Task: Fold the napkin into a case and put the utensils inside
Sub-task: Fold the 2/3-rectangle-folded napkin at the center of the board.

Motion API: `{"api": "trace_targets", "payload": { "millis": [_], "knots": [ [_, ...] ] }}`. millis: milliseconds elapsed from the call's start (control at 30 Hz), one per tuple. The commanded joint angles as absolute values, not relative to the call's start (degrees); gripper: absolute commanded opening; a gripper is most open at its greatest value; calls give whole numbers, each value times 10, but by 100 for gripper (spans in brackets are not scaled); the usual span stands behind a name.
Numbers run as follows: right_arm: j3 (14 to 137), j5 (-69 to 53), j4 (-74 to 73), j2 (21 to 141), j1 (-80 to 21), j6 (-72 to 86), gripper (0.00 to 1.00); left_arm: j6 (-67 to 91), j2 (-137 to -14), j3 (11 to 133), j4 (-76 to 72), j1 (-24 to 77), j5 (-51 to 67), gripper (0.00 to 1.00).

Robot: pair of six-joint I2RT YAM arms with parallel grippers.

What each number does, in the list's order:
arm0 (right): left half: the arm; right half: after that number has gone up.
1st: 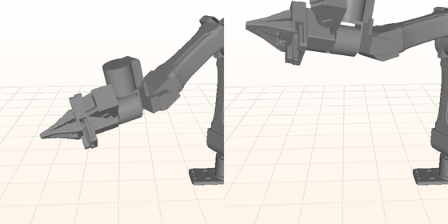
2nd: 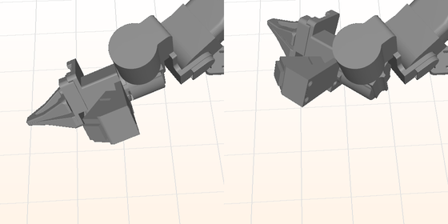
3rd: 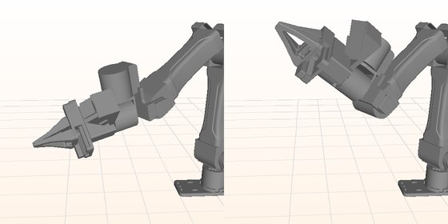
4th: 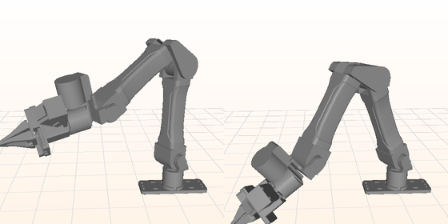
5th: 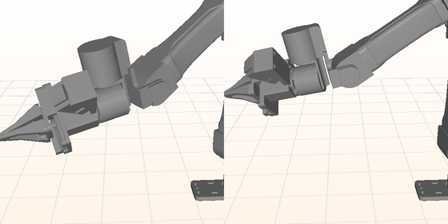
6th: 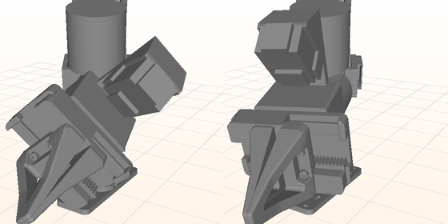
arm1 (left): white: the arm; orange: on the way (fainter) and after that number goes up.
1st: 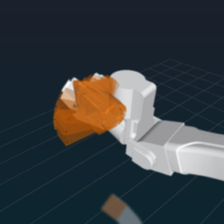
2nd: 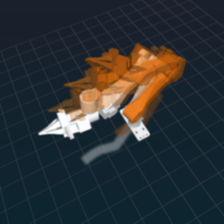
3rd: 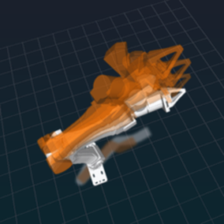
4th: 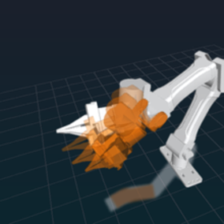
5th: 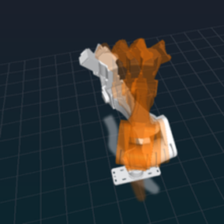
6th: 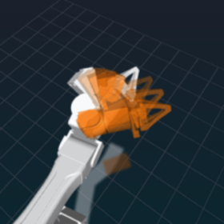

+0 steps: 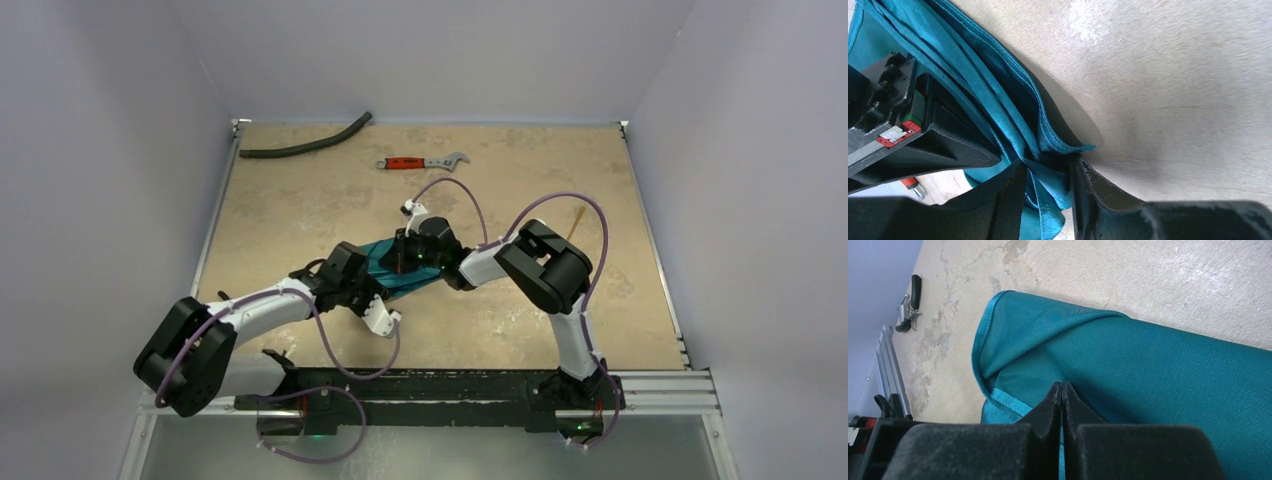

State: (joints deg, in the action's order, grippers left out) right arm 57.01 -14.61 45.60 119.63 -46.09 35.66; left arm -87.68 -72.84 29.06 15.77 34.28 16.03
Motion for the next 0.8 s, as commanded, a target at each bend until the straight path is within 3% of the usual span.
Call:
{"api": "trace_targets", "payload": {
  "millis": [0, 67, 200, 533, 600, 667, 767],
  "knots": [
    [550, -153, 440, 1202, -461, 360, 0, -862, -760, 275, 161, 345, 130, 33],
    [548, -153, 441, 1203, -461, 359, 0, -854, -760, 281, 172, 345, 127, 26],
    [543, -154, 440, 1202, -460, 354, 0, -820, -749, 304, 204, 345, 134, 0],
    [508, -173, 474, 1146, -460, 307, 0, -782, -736, 320, 234, 343, 173, 0],
    [488, -182, 496, 1116, -459, 284, 9, -783, -735, 320, 239, 343, 178, 0],
    [461, -179, 523, 1083, -459, 252, 27, -780, -733, 322, 243, 341, 185, 0],
    [405, -176, 598, 1035, -459, 203, 39, -775, -730, 329, 257, 338, 197, 0]
  ]
}}
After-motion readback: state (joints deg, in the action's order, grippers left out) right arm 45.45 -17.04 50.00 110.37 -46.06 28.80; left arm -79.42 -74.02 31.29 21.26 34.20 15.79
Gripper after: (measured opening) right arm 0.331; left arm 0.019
